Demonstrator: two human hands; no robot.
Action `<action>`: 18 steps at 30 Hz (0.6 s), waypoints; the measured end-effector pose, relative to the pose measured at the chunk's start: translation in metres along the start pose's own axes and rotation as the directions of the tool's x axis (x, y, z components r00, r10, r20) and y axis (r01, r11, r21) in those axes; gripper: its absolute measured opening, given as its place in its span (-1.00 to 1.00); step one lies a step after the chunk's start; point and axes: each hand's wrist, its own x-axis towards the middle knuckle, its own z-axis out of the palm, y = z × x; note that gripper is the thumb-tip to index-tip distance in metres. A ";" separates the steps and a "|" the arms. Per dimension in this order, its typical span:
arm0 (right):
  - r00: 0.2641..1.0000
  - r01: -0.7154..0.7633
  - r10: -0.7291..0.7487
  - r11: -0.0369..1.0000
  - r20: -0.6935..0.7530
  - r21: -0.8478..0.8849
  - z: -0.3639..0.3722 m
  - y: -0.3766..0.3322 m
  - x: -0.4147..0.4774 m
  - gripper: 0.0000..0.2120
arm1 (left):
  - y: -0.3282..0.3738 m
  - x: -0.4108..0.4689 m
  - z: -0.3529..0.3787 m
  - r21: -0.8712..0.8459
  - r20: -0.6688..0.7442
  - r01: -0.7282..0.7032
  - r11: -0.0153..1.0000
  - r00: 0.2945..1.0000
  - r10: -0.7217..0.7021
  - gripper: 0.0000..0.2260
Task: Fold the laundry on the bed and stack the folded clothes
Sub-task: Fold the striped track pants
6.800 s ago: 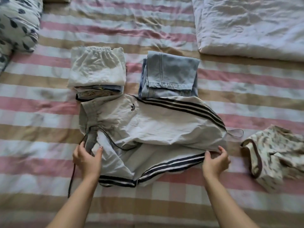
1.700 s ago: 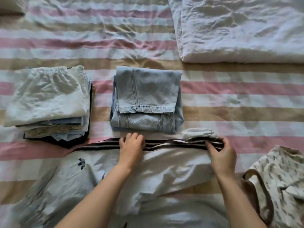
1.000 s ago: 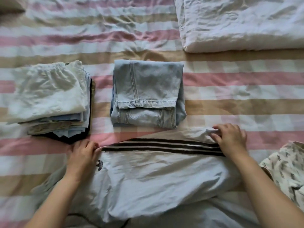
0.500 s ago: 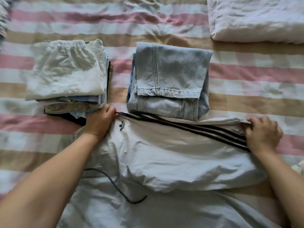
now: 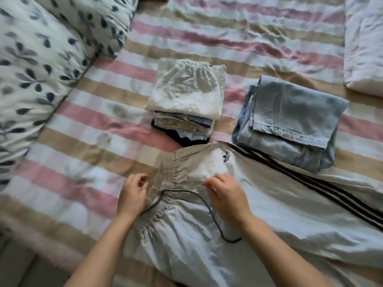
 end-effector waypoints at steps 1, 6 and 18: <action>0.997 -0.002 0.002 1.000 0.079 -0.002 0.018 -0.013 0.005 -0.87 | -0.013 -0.010 -0.004 -0.005 0.053 0.081 0.997 0.995 -0.081 -0.85; 0.922 -0.091 0.127 0.989 0.365 -0.113 0.089 -0.059 0.006 -0.79 | -0.059 -0.061 -0.010 -0.014 0.240 0.305 0.952 0.926 -0.293 -0.82; 0.579 -0.805 0.420 0.160 0.699 0.571 0.107 -0.109 -0.036 -0.78 | 0.005 -0.111 -0.024 -0.534 0.491 0.534 0.656 0.827 -0.274 -0.79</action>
